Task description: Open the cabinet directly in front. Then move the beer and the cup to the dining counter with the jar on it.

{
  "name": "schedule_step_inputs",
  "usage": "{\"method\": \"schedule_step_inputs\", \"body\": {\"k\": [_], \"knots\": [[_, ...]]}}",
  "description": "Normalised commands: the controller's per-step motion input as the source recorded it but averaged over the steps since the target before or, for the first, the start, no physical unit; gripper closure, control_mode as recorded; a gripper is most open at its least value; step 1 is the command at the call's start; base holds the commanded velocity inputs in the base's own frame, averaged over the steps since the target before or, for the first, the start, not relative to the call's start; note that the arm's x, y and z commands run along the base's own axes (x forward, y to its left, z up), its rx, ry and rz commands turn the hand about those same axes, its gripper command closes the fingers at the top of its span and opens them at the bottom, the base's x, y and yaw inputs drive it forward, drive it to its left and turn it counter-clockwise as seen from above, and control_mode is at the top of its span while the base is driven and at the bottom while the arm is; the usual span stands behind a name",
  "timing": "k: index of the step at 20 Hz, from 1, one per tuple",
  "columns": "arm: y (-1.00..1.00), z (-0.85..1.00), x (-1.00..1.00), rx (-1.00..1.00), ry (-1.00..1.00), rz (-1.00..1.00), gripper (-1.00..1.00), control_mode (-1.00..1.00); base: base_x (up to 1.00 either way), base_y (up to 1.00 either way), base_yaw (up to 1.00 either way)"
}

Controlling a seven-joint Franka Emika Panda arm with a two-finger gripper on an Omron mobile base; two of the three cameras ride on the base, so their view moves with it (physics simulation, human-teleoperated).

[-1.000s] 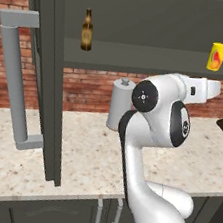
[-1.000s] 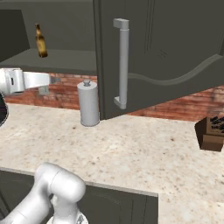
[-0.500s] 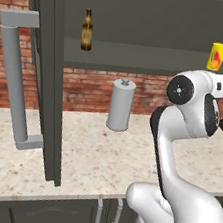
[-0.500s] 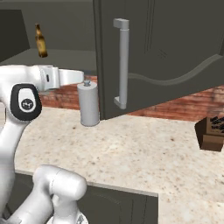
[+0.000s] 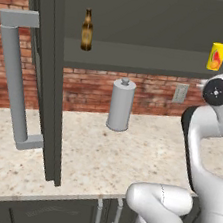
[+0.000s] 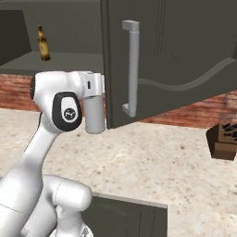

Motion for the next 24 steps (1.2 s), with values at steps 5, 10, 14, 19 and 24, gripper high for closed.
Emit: {"method": "schedule_step_inputs", "body": {"k": [5, 10, 14, 19, 24], "knots": [[-0.93, -0.01, 0.02, 0.00, 0.00, -0.07, -1.00, -1.00, 0.00, 0.00, 0.00], [-1.00, -0.01, 0.00, 0.00, 0.00, -0.18, -1.00, -1.00, 0.00, 0.00, 0.00], [-1.00, 0.00, 0.00, 0.00, 0.00, -0.15, -1.00, -1.00, 0.00, 0.00, 0.00], [-1.00, 0.00, 0.00, 0.00, -0.05, -0.05, -1.00, -1.00, 0.00, 0.00, 0.00], [-0.93, 0.00, 0.00, 0.02, -0.12, 0.01, -1.00, -1.00, 0.00, 0.00, 0.00]]}}
